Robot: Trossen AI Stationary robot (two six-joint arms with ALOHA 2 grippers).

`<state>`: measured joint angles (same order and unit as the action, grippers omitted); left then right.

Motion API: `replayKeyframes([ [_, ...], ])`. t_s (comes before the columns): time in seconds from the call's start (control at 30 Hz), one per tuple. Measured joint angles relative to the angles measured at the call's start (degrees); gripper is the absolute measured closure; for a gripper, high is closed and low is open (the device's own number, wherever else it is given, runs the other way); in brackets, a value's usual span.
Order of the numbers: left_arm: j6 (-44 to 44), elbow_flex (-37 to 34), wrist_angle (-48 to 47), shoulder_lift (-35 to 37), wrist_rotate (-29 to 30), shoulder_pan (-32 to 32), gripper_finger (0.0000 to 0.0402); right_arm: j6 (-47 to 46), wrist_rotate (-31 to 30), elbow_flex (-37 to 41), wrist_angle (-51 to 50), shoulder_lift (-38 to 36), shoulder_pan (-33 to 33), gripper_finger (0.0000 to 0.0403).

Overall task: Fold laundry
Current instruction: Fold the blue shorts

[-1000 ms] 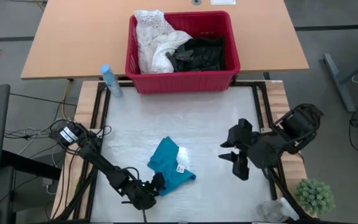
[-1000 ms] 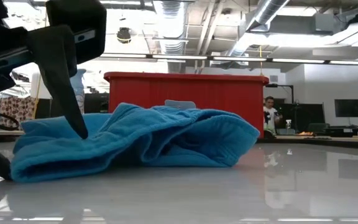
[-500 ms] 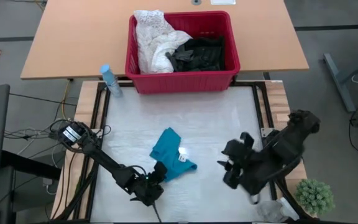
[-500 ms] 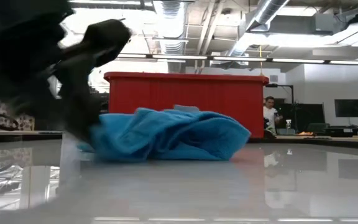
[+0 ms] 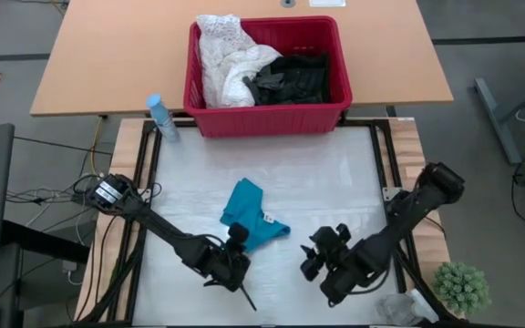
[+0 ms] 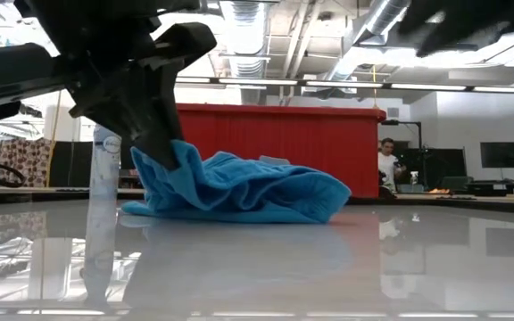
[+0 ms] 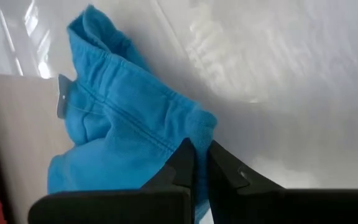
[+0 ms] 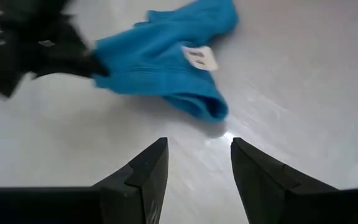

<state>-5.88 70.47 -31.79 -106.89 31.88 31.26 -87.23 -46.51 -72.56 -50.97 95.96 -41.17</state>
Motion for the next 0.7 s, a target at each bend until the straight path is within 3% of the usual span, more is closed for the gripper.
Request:
replayKeyframes([
  [0.17,0.4,0.31,-0.65,0.04,-0.12,-0.3,0.0397,-5.67,-2.96,11.91,14.6,0.0,0.69,0.0205],
  [0.37,1.11,0.31,-0.6,0.04,-0.98,-0.28,0.0397,6.78,-1.87,20.82,37.1,0.34,2.23,0.0205],
  [0.7,1.19,0.31,-0.65,0.09,-1.85,-1.37,0.0397,20.31,2.59,21.8,42.53,7.31,9.19,0.0194],
])
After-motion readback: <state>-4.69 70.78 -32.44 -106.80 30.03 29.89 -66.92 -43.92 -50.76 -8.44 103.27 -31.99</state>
